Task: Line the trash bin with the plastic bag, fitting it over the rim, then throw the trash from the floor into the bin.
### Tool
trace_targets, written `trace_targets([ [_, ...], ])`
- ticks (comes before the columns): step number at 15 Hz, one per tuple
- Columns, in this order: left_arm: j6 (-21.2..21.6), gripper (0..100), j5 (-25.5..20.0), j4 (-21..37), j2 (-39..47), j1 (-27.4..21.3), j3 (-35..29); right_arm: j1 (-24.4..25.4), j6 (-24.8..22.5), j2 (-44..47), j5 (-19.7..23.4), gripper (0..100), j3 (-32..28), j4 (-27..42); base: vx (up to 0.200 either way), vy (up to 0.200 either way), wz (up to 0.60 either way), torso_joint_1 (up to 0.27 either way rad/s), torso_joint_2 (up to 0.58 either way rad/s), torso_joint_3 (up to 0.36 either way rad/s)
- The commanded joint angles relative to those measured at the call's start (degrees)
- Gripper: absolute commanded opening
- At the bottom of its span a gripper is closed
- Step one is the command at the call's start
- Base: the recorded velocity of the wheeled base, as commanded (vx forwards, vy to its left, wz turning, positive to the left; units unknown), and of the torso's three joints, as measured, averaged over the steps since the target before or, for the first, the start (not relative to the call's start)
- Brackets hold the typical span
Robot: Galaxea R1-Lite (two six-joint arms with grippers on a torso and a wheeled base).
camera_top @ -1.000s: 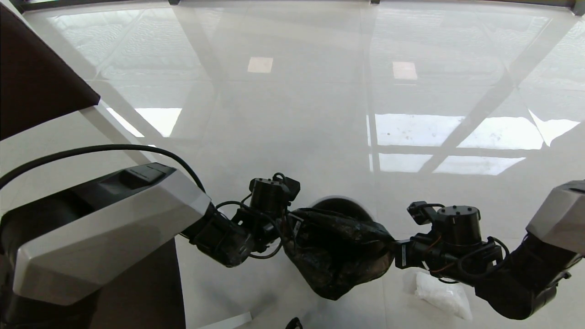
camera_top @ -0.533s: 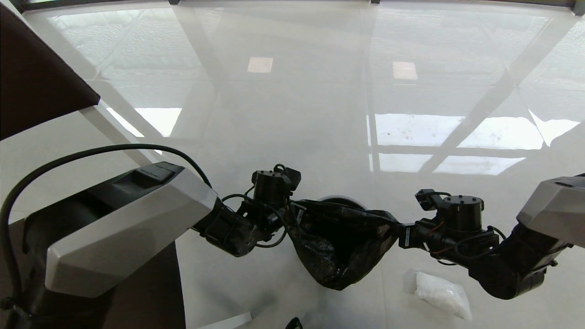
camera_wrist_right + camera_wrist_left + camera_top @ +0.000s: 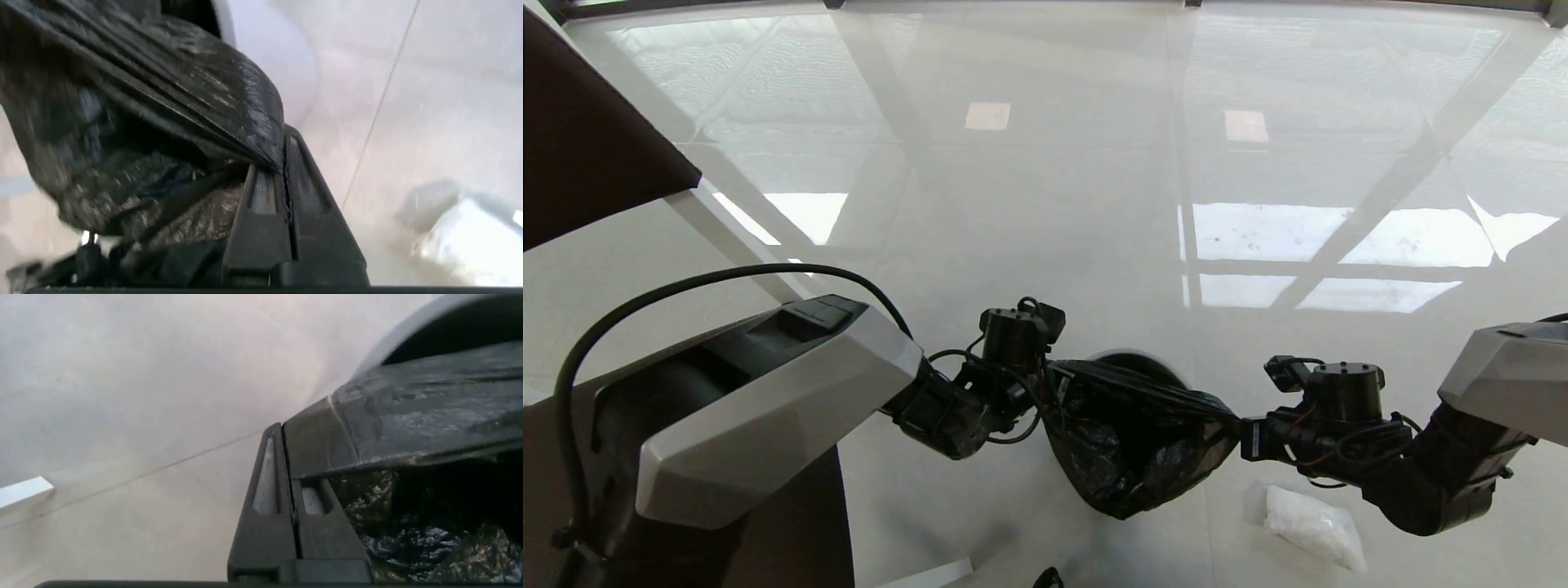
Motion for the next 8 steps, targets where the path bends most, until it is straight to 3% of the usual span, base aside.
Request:
trace_targets([
  [1, 0.02, 0, 0.04, -0.11, 0.17, 0.01, -0.11, 0.04, -0.73, 1.42, 0.11, 0, 0.85, -0.26, 0.000, 0.000, 0.00, 0.000, 0.00, 0.000],
  [6, -0.33, 0, 0.13, -4.50, 0.26, 0.01, -0.54, -0.22, -0.64, 3.09, -0.07, 0, -3.98, -1.84, 0.000, 0.000, 0.00, 0.000, 0.00, 0.000],
  [8, -0.42, 0, 0.48, -4.50, 0.26, 0.01, -0.37, -0.14, -0.73, 3.62, -0.16, 0, -3.01, -1.93, 0.000, 0.000, 0.00, 0.000, 0.00, 0.000],
])
